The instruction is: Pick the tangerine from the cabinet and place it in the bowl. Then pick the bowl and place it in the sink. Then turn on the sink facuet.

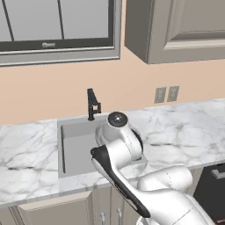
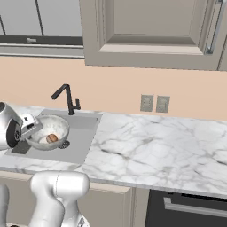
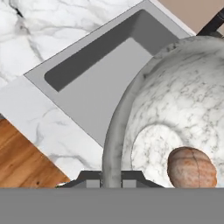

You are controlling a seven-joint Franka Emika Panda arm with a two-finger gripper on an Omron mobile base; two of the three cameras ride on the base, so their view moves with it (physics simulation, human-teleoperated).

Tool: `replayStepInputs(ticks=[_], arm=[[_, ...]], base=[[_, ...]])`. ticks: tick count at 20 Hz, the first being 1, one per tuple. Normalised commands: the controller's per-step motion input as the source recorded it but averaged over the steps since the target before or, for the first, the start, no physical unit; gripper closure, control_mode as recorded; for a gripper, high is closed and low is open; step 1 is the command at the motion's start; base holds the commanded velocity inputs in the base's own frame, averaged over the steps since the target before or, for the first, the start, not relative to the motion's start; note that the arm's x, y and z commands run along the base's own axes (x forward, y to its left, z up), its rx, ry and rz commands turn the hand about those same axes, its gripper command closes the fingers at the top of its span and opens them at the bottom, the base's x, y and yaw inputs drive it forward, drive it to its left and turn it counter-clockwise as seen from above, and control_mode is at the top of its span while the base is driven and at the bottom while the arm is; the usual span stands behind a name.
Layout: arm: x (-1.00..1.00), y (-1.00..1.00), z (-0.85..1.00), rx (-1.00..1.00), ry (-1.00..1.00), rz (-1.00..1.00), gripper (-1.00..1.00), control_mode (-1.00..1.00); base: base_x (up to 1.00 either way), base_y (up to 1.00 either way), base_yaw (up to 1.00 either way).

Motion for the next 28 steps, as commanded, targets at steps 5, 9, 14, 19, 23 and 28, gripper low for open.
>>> replayStepInputs(ticks=[5, 9, 14, 19, 23, 28], arm=[[0.93, 0.32, -0.41, 0.03, 0.03, -0.2, 1.0, -1.0], [1.0, 0.54, -0.4, 0.0, 0.02, -0.2, 1.0, -1.0], [0.93, 0.51, -0.18, 0.0, 0.03, -0.18, 1.0, -1.0], [0.76, 0.34, -0.15, 0.02, 0.11, -0.12, 1.0, -1.0], [0.5, 0.26, -0.27, 0.04, 0.15, -0.07, 1.0, -1.0], [0.44, 0.21, -0.55, 0.0, 0.1, -0.07, 1.0, -1.0]], base=[[0.0, 0.0, 0.0], [0.0, 0.0, 0.0], [0.0, 0.0, 0.0], [0.0, 0.0, 0.0], [0.0, 0.0, 0.0], [0.0, 0.0, 0.0]])
